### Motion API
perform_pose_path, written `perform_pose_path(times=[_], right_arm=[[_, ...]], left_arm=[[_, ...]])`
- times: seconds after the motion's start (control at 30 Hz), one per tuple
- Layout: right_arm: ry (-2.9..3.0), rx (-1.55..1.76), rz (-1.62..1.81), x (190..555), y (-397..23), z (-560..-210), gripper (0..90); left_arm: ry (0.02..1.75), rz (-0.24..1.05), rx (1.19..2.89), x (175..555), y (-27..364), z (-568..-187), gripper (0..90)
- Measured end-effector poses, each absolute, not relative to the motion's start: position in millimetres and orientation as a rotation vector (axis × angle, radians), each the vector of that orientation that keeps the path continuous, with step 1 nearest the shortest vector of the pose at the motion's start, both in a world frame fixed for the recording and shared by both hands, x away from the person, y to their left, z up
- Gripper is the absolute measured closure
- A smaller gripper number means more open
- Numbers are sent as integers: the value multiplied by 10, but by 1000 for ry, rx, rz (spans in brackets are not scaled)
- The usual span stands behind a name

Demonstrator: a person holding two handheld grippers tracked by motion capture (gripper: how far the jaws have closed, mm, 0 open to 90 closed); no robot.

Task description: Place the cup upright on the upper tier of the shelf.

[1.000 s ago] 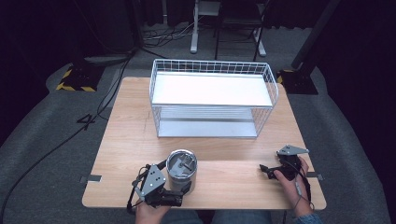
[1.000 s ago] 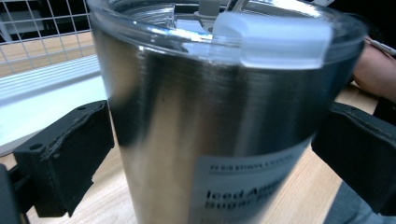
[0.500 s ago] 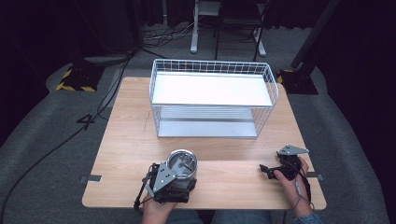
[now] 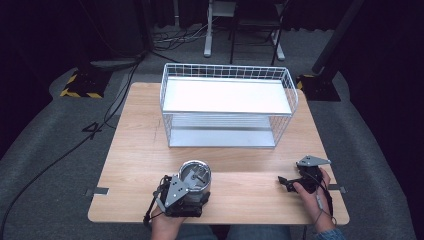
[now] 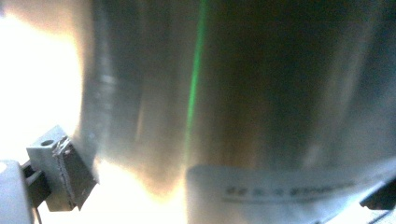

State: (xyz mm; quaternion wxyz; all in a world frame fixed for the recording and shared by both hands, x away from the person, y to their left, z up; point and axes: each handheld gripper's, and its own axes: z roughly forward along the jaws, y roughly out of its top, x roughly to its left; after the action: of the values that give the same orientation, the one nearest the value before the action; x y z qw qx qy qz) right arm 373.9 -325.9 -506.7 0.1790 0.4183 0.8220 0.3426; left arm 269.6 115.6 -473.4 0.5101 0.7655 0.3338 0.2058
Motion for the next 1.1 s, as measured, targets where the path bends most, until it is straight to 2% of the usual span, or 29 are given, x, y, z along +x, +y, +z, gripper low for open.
perform_pose_path(times=[0.4,1.1], right_arm=[[2324,1183,968,3739,-3259,-5067,4],[2324,1183,970,3738,-3259,-5067,5]], left_arm=[[808,468,1865,2688,1138,-4647,38],[799,446,1846,2826,1188,-4038,38]])
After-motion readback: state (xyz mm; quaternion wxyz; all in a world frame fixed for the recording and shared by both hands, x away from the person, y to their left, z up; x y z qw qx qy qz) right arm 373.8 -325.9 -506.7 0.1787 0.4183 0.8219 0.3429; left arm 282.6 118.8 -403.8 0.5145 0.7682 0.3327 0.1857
